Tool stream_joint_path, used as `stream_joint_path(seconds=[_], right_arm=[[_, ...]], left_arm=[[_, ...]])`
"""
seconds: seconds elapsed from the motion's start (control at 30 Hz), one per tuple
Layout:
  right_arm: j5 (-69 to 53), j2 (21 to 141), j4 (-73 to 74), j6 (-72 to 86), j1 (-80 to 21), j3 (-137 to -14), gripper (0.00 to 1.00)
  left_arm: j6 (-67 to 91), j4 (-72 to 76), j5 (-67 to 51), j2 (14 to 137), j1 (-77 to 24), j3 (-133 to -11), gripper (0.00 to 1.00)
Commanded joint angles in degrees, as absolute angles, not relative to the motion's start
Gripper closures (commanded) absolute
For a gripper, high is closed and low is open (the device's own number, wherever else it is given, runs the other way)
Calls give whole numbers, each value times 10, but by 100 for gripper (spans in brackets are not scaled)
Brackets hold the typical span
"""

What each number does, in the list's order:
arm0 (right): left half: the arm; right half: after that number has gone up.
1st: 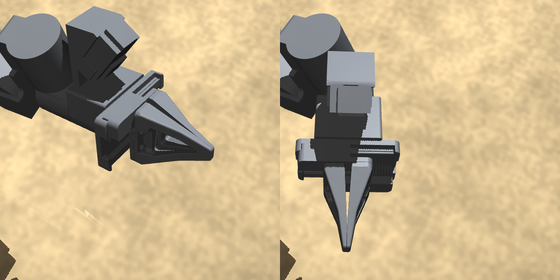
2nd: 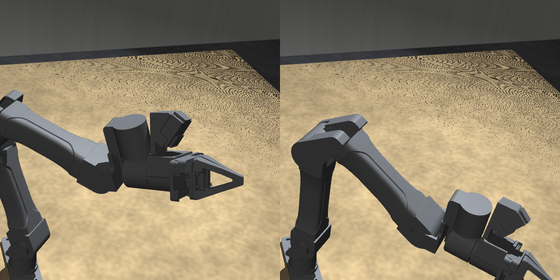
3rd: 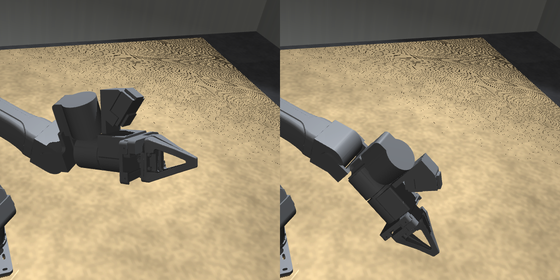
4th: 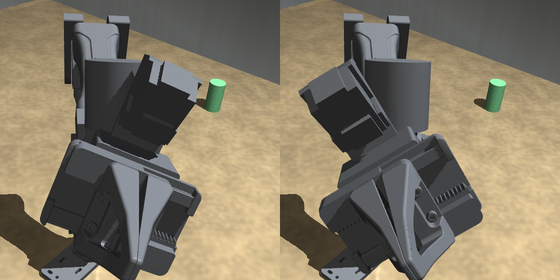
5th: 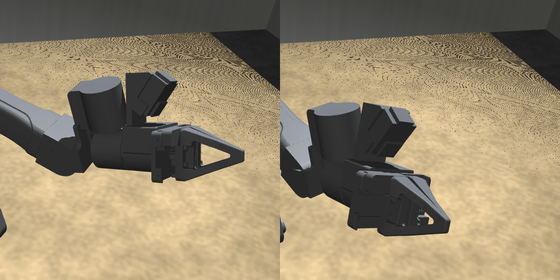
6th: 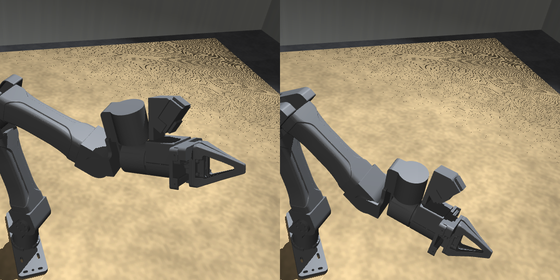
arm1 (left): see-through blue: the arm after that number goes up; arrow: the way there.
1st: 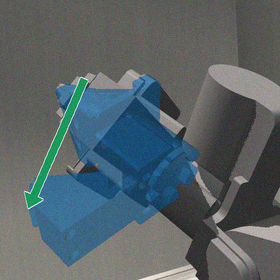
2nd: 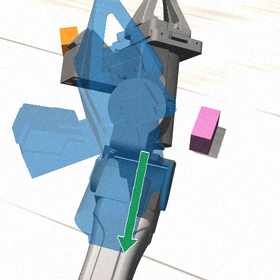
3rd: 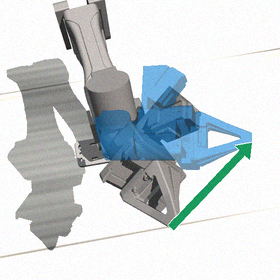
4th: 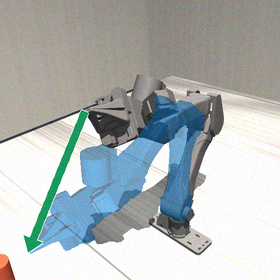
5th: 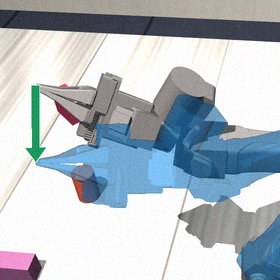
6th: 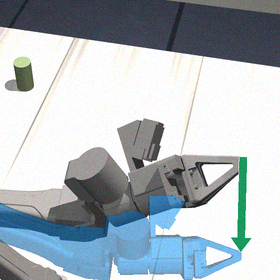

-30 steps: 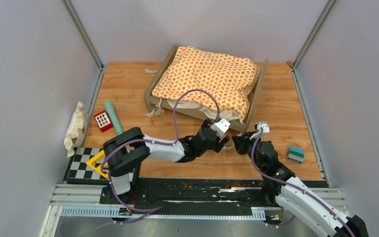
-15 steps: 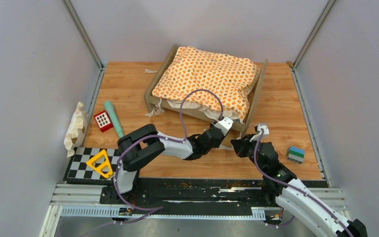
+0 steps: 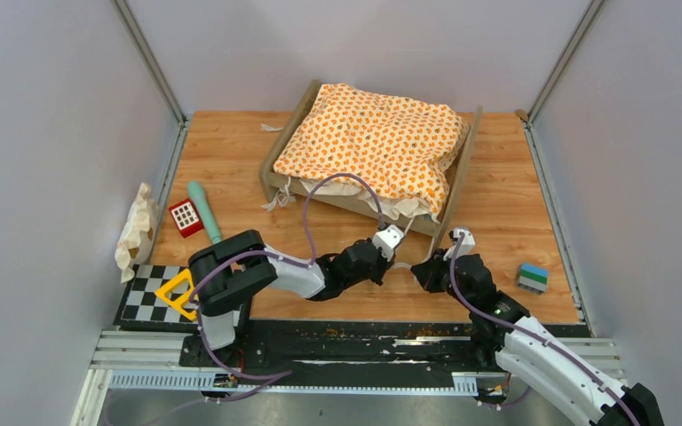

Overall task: Set up the pet bed
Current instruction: Cross the ropes on the bed frame.

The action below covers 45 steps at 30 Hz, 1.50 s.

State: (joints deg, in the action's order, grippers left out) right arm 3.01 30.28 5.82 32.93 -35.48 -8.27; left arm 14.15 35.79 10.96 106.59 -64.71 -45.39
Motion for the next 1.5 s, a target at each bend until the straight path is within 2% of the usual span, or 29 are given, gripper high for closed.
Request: stream_joint_path(seconds=[0.0,0.3,1.3,1.47], right_arm=[[13,308,112,353,-354,-114,100],[-31,295,151,380,-354,-121,100],[-18,277,219,370,-353,-156,98],[-69,278,219,359,-353,-176,96]], left_arm=[[164,349,71,995,-662,-433,100],[179,304,64,899,-681,-378,100],[213,193,53,755,-724,-312,100],[212,183,62,733,-725,-311,100]])
